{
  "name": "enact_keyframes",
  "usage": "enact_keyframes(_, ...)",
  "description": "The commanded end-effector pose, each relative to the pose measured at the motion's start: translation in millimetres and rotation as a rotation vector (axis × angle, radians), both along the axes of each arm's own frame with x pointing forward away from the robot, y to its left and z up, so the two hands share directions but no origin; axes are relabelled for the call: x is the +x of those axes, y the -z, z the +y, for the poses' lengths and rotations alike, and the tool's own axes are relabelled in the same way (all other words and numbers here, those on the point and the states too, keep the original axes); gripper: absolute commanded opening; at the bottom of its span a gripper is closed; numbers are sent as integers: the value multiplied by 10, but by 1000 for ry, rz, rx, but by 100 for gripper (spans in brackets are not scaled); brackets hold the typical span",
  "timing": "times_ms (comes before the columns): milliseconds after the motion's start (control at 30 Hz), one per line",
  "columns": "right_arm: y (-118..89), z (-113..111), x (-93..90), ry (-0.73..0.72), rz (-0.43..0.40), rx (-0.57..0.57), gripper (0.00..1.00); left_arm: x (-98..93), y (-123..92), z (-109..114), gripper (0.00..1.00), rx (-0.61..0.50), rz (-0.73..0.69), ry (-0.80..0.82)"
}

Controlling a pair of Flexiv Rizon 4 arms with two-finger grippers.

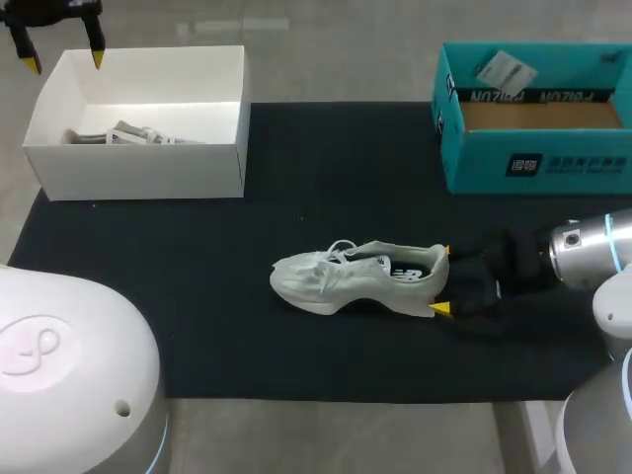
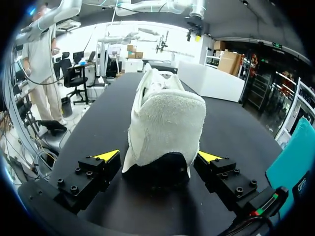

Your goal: Take the shoe out of the shoebox, open the shoe tongue, remove and reinsert the insole, then place the shoe into the shoebox

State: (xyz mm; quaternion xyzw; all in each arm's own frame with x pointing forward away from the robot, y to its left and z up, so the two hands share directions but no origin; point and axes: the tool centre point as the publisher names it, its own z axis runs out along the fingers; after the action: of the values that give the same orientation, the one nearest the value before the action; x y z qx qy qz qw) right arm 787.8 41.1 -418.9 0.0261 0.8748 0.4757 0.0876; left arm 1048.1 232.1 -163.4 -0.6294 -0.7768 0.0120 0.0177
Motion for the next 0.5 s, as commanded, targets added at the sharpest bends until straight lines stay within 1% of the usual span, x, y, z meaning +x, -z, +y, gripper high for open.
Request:
enact_keyframes(33, 83, 86, 79, -13, 6, 1, 100, 2, -3, 4, 100, 1, 1, 1)
enact_keyframes(300, 104, 130, 180, -25, -12, 22, 100, 2, -3, 4, 100, 1, 1, 1)
enact_keyframes(500, 146, 183, 258, -50, -9, 32, 100, 2, -3, 4, 100, 1, 1, 1)
